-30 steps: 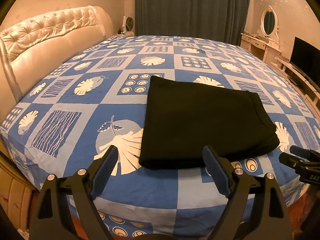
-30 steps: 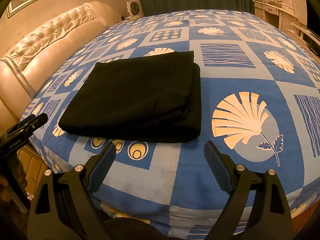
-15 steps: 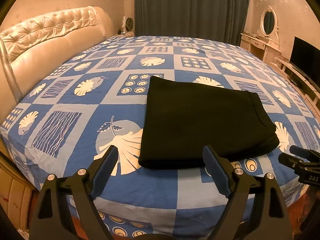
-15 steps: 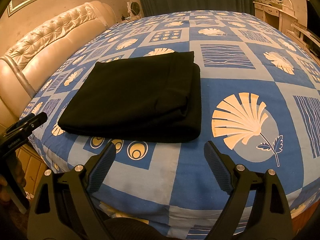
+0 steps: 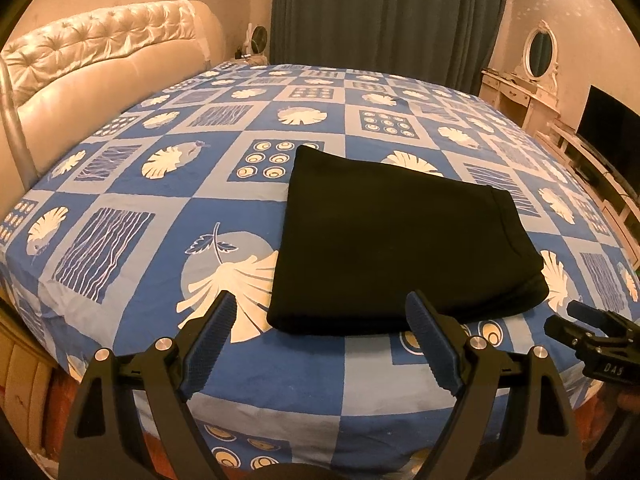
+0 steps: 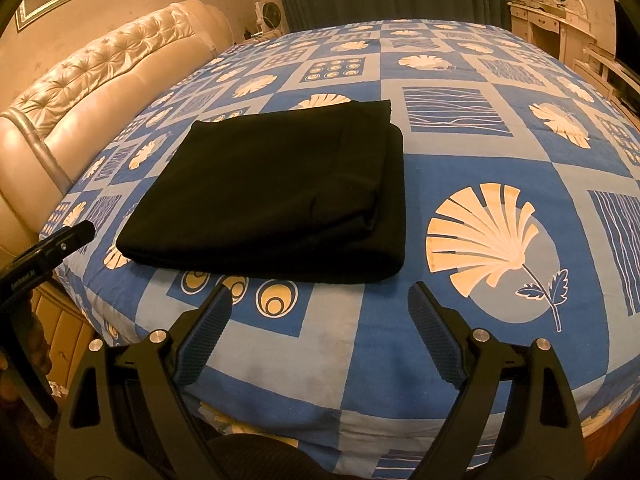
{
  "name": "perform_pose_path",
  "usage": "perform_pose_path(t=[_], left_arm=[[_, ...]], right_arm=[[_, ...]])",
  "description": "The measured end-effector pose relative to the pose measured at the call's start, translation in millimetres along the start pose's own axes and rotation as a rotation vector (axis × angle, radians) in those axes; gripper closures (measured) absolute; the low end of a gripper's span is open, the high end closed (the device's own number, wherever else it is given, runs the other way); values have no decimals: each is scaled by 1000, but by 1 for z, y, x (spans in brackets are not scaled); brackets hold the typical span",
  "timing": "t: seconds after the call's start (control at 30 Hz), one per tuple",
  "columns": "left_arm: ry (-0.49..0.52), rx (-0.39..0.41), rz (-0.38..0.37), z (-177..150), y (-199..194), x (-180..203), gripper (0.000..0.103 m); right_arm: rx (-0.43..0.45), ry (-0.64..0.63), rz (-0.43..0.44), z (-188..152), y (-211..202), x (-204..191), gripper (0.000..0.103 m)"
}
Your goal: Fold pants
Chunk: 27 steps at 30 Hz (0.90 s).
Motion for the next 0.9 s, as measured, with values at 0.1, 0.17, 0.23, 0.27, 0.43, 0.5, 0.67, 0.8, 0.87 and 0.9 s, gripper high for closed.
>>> perform_pose_path(t=[0.1,0.17,0.23,0.27,0.43,0.5,0.67,0.8,0.87,0.9], left_arm=[[-1,-6,10,-1,1,0,18],[-1,-12,14,-1,2,0,18],[6,-7,24,-1,2,1,18],[8,-3,31,-1,1,1,16],[81,-8,74,-1,-8,9,11],[104,18,74,-1,-14,12,11],[123,65,85,1,-17,15,11],[126,49,96,0,-13,16,11],[128,36,92,0,-11,17,11],[124,32,93,-1,-10,16,11]], right_arm=[[-2,1,1,0,0,0,14],[-3,2,1,-1,0,-1,14],[-5,3,2,-3,1,-2,14],[-6,4,3,-3,1,-2,14],[-6,1,3,-3,2,-2,14],[-8,5,4,-3,2,-1,14],[-16,15,10,-2,4,1,14],[-14,19,13,0,2,5,14],[-12,21,14,2,2,7,14],[-10,24,15,2,1,8,14]])
Point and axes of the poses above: each gripper's, at about its wrist camera, not at the fingertips, and y roughly the way its jaws point, x to its right, z to its top, the point moved 3 cm from there along y, roughly the way its jaws point, and after that the axes turned 4 degrees about z, right-handed, at the moved point
